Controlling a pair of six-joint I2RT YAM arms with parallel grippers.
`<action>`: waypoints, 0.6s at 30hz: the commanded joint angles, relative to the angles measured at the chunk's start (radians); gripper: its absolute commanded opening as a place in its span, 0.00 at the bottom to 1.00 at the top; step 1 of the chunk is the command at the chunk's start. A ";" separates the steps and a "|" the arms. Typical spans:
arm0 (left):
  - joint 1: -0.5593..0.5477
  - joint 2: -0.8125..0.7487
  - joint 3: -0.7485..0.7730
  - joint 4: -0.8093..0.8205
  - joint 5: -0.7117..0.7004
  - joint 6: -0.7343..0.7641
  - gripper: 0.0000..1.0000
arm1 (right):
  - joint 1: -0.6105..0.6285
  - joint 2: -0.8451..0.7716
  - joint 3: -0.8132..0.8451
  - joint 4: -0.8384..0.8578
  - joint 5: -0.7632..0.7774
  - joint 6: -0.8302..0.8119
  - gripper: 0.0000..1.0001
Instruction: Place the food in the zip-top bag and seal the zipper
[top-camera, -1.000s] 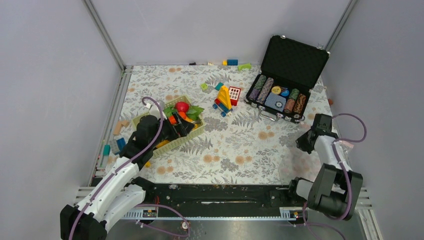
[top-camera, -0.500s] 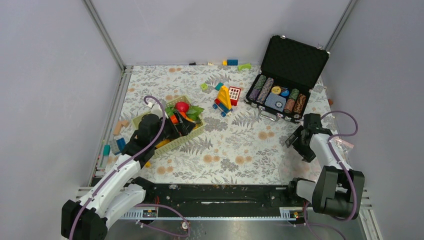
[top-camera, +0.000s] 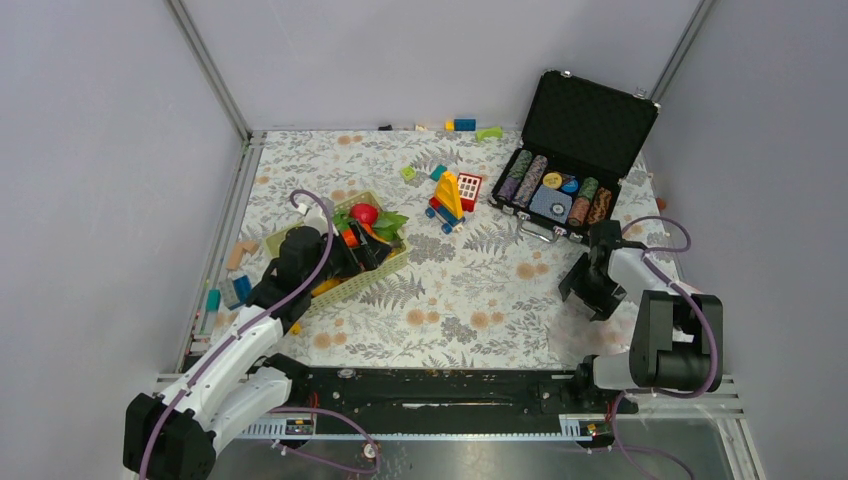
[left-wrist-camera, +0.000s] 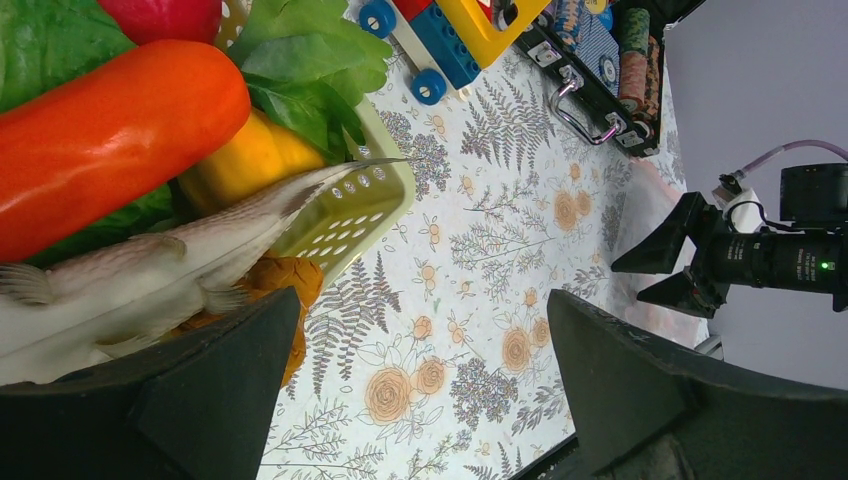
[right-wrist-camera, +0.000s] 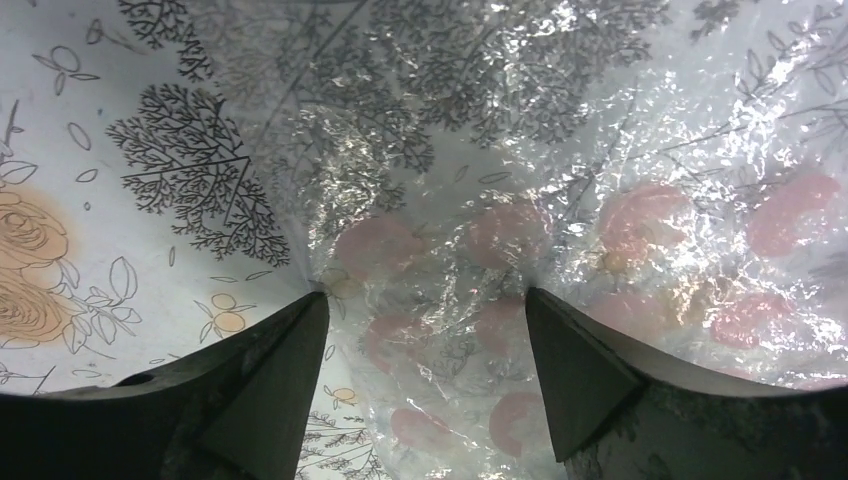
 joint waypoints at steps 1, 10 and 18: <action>-0.003 -0.001 0.000 0.057 0.009 0.010 0.99 | 0.031 0.046 -0.036 0.018 -0.022 -0.008 0.78; -0.002 0.026 0.009 0.059 0.021 0.012 0.99 | 0.091 0.014 0.011 0.062 -0.155 -0.051 0.92; -0.002 -0.006 0.006 0.038 -0.002 0.020 0.99 | 0.191 0.069 0.053 0.166 -0.283 0.026 0.92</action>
